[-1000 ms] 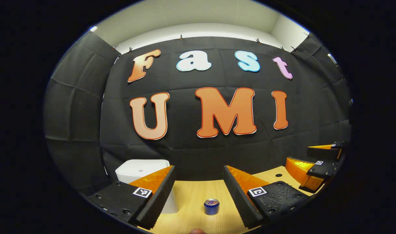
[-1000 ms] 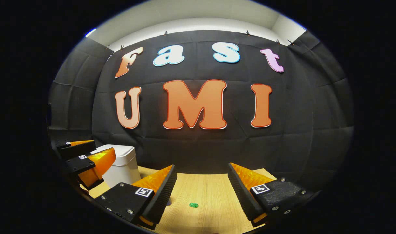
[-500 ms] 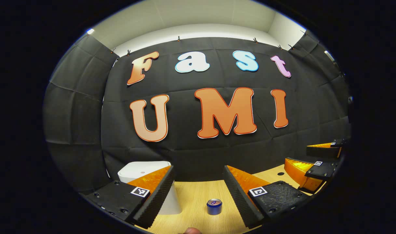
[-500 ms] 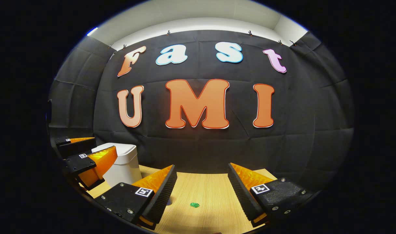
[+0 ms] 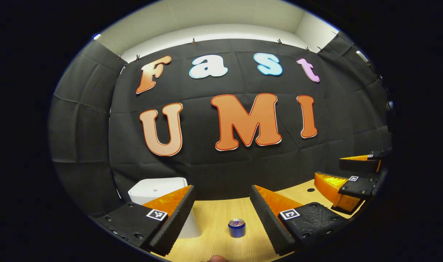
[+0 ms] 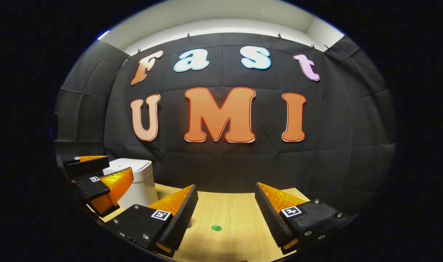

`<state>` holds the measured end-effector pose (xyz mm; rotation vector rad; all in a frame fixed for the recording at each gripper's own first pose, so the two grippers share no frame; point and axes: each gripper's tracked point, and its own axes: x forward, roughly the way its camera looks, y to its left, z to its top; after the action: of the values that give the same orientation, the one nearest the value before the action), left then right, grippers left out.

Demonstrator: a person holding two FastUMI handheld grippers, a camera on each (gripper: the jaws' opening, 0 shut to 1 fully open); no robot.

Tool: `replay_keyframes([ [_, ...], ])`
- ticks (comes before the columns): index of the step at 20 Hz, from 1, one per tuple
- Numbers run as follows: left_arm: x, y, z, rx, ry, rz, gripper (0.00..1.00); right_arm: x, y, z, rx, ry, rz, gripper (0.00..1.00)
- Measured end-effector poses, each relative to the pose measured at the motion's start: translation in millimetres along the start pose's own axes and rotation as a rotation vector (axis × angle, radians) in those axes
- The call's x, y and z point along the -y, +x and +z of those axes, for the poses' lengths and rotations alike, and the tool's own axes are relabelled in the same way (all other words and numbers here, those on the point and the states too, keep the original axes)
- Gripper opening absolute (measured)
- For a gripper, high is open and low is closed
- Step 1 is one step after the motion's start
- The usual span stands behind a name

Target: Press the lid of the desktop garbage bin to open it, pick up the crumpled paper on the desktop and throw it into the bin, then pick up the pop can on the desktop and drop it into the bin, and finally close the garbage bin lid.

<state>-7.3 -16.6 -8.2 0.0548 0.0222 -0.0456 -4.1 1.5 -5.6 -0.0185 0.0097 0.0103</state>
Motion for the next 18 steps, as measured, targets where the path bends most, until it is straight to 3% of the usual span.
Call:
replay_keyframes([
  [9, 0.2, -0.3, -4.4, -0.015, 0.008, -0.011, 0.96, -3.0, 0.8, 1.8, 0.008, -0.01, 0.004, 0.94],
  [13, 14.1, 0.6, -14.9, -0.049, 0.024, -0.056, 0.96, -6.6, 2.8, -1.9, -0.006, -0.017, 0.01, 0.94],
  [18, 5.9, 2.2, -14.7, -0.047, 0.026, -0.039, 0.95, -6.3, 3.9, -1.2, -0.004, -0.021, 0.008, 0.94],
])
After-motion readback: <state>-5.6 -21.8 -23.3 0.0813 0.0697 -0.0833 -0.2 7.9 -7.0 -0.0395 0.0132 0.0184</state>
